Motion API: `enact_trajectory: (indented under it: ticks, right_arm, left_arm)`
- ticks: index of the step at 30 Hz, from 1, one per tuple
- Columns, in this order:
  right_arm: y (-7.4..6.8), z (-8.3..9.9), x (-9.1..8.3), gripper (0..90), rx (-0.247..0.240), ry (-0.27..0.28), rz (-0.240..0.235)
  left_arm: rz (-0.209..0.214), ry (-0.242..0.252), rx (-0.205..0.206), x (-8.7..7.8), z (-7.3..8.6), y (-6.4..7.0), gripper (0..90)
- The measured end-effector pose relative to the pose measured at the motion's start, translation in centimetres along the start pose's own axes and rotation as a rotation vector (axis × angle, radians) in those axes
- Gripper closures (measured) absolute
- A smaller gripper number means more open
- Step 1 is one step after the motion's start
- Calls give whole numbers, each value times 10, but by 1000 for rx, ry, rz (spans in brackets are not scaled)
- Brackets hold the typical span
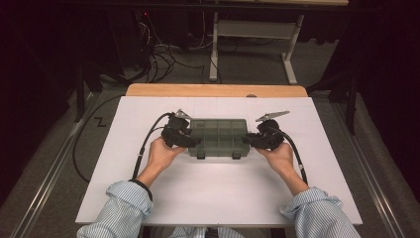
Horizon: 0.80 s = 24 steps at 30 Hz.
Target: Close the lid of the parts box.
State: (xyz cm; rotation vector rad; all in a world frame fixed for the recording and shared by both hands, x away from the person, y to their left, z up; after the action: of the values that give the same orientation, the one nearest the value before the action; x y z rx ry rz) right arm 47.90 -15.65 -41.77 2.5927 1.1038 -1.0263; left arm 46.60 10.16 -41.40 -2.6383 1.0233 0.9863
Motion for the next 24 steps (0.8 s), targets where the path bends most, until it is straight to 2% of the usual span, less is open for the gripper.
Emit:
enact_trajectory:
  ticks: [2,8,13,21,24]
  right_arm:
    - [0,0,0,716,-2,2,1]
    - [1,-1,-4,699,-1,3,3]
    - [1,-2,-9,687,-1,21,4]
    - [1,-1,-15,666,-1,38,4]
    - [0,-2,-17,663,-12,41,10]
  left_arm:
    - [-21,9,5,-3,-1,-1,418]
    - [-47,49,-5,-11,-1,-2,402]
    - [-47,68,-22,-17,0,-4,401]
    - [-54,107,-20,-26,4,-2,406]
    - [-63,107,-3,-29,6,-1,406]
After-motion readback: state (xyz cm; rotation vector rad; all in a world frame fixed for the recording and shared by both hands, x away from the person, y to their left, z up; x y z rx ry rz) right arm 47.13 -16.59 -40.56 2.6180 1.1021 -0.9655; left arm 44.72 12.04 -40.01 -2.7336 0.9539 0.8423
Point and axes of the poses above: each handheld gripper's, and its own axes: x roughly forward along the jaws, z roughly out of its underside, y roughly to its right, the point moved 5 cm from there along x, roughly forward along the jaws, and after that the axes turned 6 degrees about y, right-handed, at the moved point
